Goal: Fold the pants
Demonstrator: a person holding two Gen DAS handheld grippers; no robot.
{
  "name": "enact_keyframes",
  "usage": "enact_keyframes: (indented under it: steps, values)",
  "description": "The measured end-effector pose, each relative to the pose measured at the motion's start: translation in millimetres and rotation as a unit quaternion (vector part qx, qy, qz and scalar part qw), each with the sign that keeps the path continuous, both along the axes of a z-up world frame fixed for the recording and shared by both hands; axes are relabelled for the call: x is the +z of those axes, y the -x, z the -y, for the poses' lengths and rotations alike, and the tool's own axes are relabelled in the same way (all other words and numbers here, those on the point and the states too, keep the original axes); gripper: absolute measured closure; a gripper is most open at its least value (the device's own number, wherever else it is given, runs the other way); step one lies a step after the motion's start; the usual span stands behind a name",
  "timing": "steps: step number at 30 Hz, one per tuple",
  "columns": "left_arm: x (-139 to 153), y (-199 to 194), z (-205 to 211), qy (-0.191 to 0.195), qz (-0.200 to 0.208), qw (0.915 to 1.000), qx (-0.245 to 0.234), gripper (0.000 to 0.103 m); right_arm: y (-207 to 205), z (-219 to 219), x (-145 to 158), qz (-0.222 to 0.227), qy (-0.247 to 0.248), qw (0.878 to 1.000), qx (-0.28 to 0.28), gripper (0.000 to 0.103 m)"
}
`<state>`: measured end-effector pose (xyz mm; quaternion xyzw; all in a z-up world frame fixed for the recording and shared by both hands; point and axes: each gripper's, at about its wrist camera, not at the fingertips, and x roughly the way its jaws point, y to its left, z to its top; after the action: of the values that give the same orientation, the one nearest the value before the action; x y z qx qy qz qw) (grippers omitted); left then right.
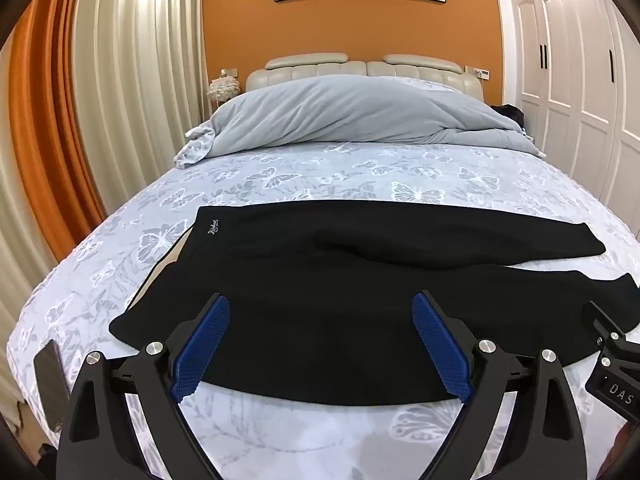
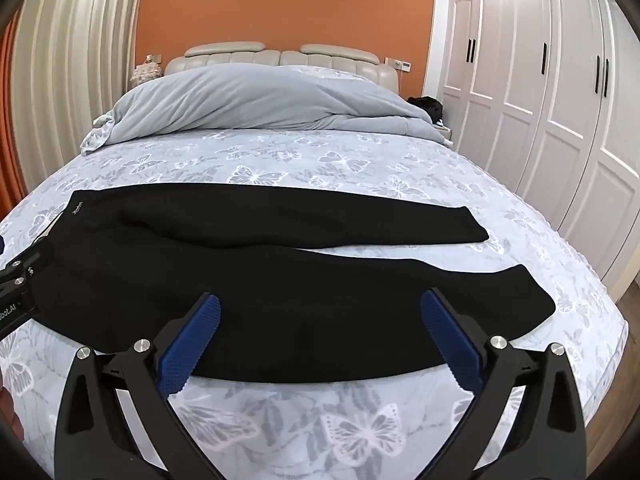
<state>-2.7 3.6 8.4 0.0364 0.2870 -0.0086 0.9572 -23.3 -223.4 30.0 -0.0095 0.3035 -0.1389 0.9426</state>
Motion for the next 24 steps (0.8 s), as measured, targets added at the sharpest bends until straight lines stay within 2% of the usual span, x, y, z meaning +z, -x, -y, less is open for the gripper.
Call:
enact_keyframes:
  steps: [24]
  values:
    - [-0.4,0.4,-3.2,0.001,-0.001,1.0,0.002,0.012,-4.0,4.0,-0.6,-0.003,-0.002,1.0,0.0,0.005]
